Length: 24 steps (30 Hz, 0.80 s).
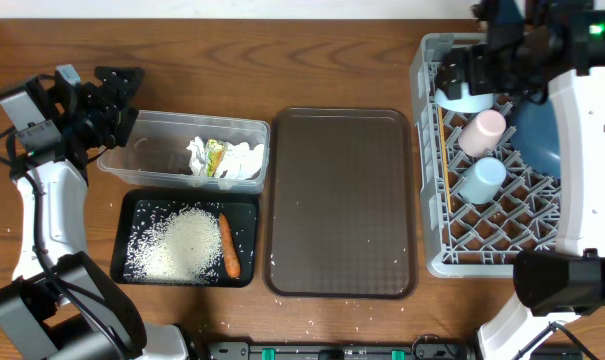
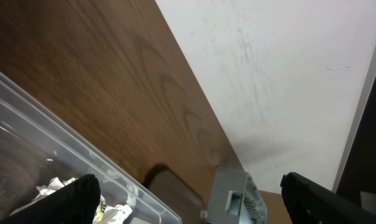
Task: Sort waste into correct bins and load items into the dishwasher rack
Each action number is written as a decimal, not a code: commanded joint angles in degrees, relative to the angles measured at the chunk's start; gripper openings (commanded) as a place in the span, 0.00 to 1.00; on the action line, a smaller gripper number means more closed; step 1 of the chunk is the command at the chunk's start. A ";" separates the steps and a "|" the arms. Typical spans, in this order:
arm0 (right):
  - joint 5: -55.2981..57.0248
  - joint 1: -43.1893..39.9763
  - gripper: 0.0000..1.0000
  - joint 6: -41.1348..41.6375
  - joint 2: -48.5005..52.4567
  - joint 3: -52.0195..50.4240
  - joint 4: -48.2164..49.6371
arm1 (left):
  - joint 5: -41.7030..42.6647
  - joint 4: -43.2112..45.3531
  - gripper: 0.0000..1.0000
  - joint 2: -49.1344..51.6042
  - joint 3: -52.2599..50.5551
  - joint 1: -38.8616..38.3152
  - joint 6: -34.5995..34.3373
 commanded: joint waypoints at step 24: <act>1.46 2.93 0.99 0.68 -0.15 0.04 -0.09 | 0.48 -0.02 0.95 -1.27 -0.07 0.13 -0.50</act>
